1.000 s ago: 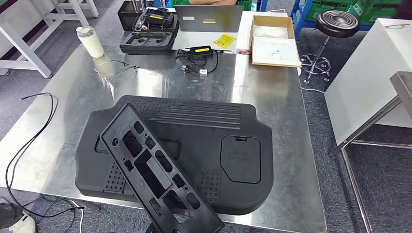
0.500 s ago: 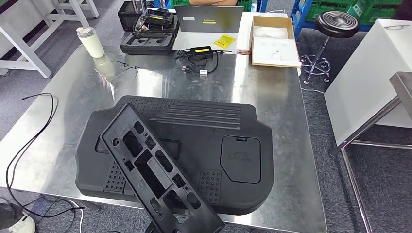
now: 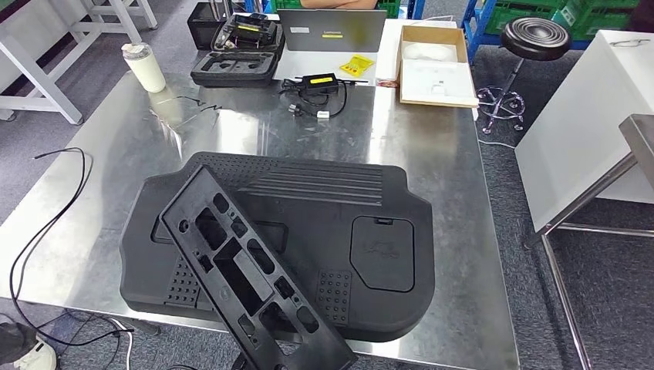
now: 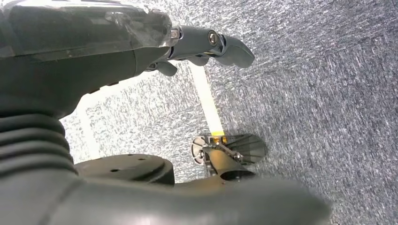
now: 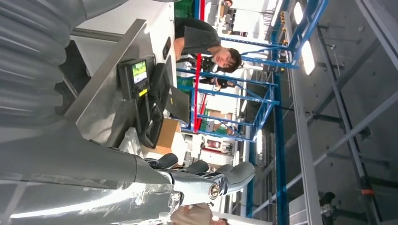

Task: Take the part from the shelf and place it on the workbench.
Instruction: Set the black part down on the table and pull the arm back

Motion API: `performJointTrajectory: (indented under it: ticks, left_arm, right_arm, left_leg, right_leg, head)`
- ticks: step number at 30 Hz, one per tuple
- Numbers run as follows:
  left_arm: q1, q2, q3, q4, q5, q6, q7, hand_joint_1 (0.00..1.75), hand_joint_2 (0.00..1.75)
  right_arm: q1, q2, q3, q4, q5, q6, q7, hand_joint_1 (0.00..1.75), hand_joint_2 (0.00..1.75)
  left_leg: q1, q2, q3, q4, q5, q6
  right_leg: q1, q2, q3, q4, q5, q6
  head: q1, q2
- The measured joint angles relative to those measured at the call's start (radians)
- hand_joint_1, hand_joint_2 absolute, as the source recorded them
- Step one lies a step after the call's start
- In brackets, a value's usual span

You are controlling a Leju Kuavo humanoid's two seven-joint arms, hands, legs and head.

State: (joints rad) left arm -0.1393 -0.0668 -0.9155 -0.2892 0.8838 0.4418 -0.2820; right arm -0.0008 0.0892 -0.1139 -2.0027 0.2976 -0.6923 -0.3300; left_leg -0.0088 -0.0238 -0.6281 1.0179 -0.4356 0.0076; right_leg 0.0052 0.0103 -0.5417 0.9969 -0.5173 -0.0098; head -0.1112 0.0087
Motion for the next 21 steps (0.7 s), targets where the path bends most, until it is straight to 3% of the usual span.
performJointTrajectory:
  ticks: [5, 10, 12, 14, 15, 16, 17, 19, 21]
  left_arm:
    - [-0.001, 0.001, -0.013, 0.0, -0.002, 0.005, 0.005, 0.0, 1.75]
    - [-0.002, 0.001, -0.016, 0.0, -0.004, 0.007, 0.011, 0.0, 1.75]
    - [-0.004, 0.001, -0.018, 0.0, -0.004, 0.008, 0.012, 0.0, 1.75]
    - [-0.006, 0.001, -0.021, 0.0, -0.004, 0.009, 0.013, 0.0, 1.75]
    - [-0.006, 0.001, -0.022, 0.0, -0.004, 0.009, 0.014, 0.0, 1.75]
    - [-0.006, 0.001, -0.024, 0.0, -0.004, 0.009, 0.014, 0.0, 1.75]
    - [-0.005, 0.001, -0.025, 0.0, -0.005, 0.009, 0.015, 0.0, 1.75]
    - [-0.006, 0.001, -0.028, 0.0, -0.005, 0.009, 0.015, 0.0, 1.75]
    - [-0.006, 0.001, -0.032, 0.0, -0.005, 0.008, 0.016, 0.0, 1.75]
  right_arm:
    - [0.0, -0.004, 0.002, 0.001, 0.006, 0.0, 0.006, 0.0, 1.75]
    - [0.0, -0.008, 0.004, 0.002, 0.008, 0.0, 0.009, 0.0, 1.75]
    - [0.0, -0.011, 0.004, 0.002, 0.008, 0.0, 0.009, 0.0, 1.75]
    - [0.001, -0.014, 0.004, 0.002, 0.008, -0.001, 0.011, 0.0, 1.75]
    - [0.002, -0.015, 0.004, 0.002, 0.008, -0.001, 0.012, 0.0, 1.75]
    - [0.003, -0.016, 0.004, 0.003, 0.008, -0.001, 0.013, 0.0, 1.75]
    - [0.003, -0.017, 0.004, 0.003, 0.008, -0.001, 0.013, 0.0, 1.75]
    - [0.003, -0.02, 0.004, 0.003, 0.008, -0.001, 0.014, 0.0, 1.75]
    - [0.002, -0.022, 0.004, 0.004, 0.008, -0.002, 0.015, 0.0, 1.75]
  left_leg:
    - [-0.004, 0.0, 0.0, 0.004, -0.005, 0.007]
    - [-0.002, 0.001, 0.009, -0.006, -0.004, 0.021]
    - [0.005, 0.004, 0.02, -0.019, 0.001, 0.027]
    - [0.005, 0.006, 0.023, -0.022, 0.002, 0.029]
    - [0.005, 0.006, 0.022, -0.021, 0.002, 0.029]
    - [0.006, 0.006, 0.022, -0.02, 0.002, 0.028]
    - [0.006, 0.006, 0.022, -0.019, 0.001, 0.027]
    - [0.009, 0.005, 0.022, -0.012, -0.002, 0.021]
    - [0.008, 0.002, 0.021, -0.006, -0.004, 0.009]
  right_leg:
    - [-0.003, 0.0, 0.002, 0.0, -0.003, 0.005]
    - [-0.006, 0.0, 0.007, 0.006, -0.013, 0.019]
    - [-0.008, -0.001, -0.016, 0.068, -0.055, 0.025]
    - [-0.014, -0.001, -0.076, 0.195, -0.119, 0.032]
    - [-0.017, -0.001, -0.105, 0.249, -0.137, 0.036]
    - [-0.02, -0.002, -0.118, 0.272, -0.136, 0.038]
    - [-0.022, -0.002, -0.112, 0.256, -0.116, 0.04]
    - [-0.028, -0.003, -0.05, 0.127, -0.049, 0.042]
    - [-0.026, -0.002, 0.0, 0.023, -0.008, 0.036]
  head:
    - [0.0, 0.0]
    - [0.0, 0.0]
    - [0.003, 0.0]
    - [0.005, 0.0]
    - [0.005, 0.0]
    - [0.005, 0.0]
    - [0.005, 0.0]
    - [0.005, 0.0]
    - [0.005, 0.0]
